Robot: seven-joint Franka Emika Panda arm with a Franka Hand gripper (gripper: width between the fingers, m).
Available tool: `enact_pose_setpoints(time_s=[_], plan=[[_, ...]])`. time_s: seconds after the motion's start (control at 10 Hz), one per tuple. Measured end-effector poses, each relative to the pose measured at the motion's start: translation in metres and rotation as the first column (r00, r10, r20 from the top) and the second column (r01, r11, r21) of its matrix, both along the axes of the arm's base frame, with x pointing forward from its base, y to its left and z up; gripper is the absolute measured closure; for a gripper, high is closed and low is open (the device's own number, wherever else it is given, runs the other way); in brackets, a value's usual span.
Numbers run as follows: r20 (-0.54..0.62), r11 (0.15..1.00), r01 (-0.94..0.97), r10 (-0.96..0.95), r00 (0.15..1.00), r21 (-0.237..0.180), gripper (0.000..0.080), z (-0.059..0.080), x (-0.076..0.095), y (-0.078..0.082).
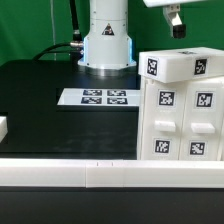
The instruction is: Assemble cabinet
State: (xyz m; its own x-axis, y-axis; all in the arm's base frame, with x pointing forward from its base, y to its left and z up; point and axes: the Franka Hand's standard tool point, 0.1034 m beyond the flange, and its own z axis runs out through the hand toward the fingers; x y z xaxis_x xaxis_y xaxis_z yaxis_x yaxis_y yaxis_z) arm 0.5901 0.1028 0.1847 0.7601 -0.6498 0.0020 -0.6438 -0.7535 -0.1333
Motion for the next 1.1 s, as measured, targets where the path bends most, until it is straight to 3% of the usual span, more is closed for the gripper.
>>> enact_pose_setpoints(time_s=[0.2,0.4,0.5,0.7,1.0,1.1], plan=[[0.035,0.95,-0.309,0.31,0.95,-0.043,0.0002,0.0045,0.0058,-0.0017],[0.041,0.886,-0.459,0.462,0.886,-0.063,0.0002,0.0036,0.0052,-0.0019],[0.041,0.799,-0.594,0.599,0.8,-0.093,0.0002,0.0036,0.0052,-0.0014],[0.024,0.532,-0.838,0.846,0.533,-0.125,0.0002,0.0015,0.005,-0.002],[0.0,0.174,-0.971,0.984,0.177,-0.164,0.0002,-0.0011,0.0067,-0.0043],[-0.034,-0.067,-0.981,0.997,-0.062,-0.181,0.0002,-0.0016,0.0064,-0.0042]])
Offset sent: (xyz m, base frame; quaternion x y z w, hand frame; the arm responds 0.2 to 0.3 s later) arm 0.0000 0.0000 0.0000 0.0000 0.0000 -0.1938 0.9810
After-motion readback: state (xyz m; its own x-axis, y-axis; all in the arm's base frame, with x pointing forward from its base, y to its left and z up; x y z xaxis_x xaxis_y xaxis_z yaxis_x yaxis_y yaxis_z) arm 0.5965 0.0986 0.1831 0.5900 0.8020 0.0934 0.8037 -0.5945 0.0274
